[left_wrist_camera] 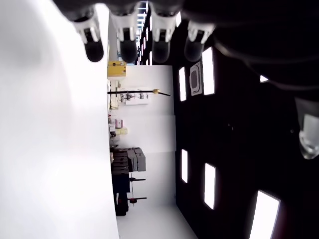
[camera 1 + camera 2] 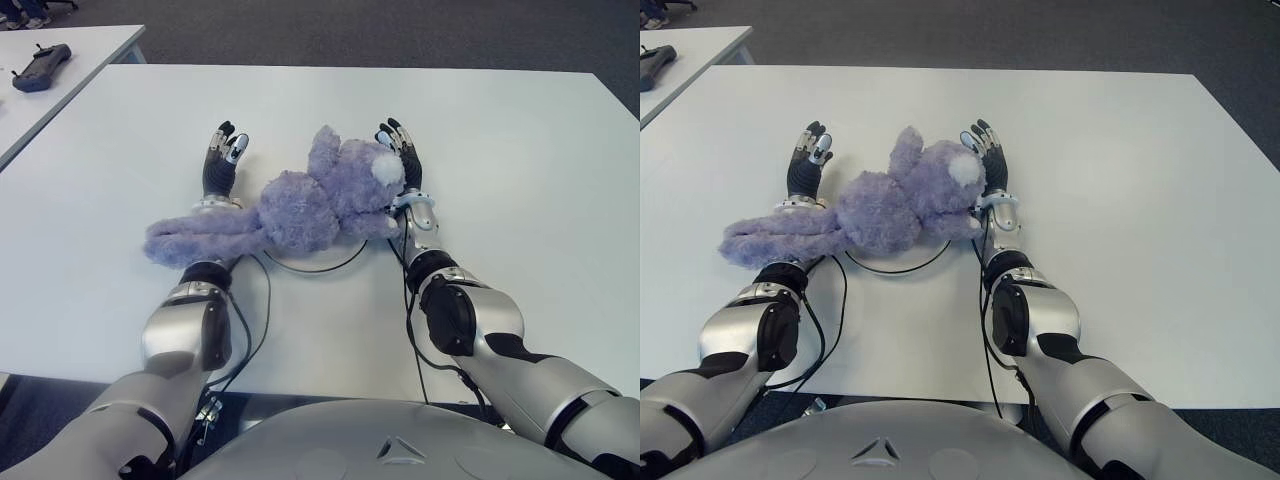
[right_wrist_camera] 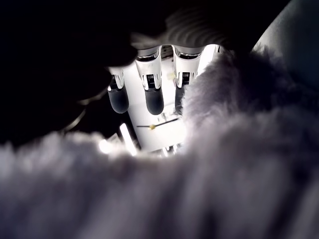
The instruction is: Put the doll into the plate.
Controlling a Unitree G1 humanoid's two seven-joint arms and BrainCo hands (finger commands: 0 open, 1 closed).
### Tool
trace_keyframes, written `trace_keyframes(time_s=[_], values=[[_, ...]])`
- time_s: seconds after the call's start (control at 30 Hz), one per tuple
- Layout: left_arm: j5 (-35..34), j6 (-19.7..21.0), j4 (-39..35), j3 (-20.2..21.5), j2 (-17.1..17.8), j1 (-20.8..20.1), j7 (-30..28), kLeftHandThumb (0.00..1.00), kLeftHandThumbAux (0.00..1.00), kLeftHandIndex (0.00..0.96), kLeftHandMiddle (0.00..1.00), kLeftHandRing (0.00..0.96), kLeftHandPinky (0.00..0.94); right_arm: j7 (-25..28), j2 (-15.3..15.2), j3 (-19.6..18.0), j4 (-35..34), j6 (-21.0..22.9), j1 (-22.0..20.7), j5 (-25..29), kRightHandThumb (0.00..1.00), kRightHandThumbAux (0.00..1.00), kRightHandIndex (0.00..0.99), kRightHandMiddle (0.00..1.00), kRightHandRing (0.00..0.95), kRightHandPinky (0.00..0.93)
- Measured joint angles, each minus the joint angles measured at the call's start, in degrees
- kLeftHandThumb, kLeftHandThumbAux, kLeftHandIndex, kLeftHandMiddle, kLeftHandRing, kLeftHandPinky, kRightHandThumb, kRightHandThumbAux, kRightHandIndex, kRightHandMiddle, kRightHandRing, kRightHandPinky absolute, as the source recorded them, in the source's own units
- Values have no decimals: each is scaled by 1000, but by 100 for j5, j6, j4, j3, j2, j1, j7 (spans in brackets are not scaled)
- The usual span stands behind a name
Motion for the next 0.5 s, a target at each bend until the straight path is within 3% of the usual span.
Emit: trace_keyframes(time_s=[0.5], values=[[-1, -49, -1, 34, 5, 5, -147, 0, 412, 0, 9, 0, 0, -139, 4, 136, -13, -1, 16, -3, 0, 517, 104, 114, 97, 94]])
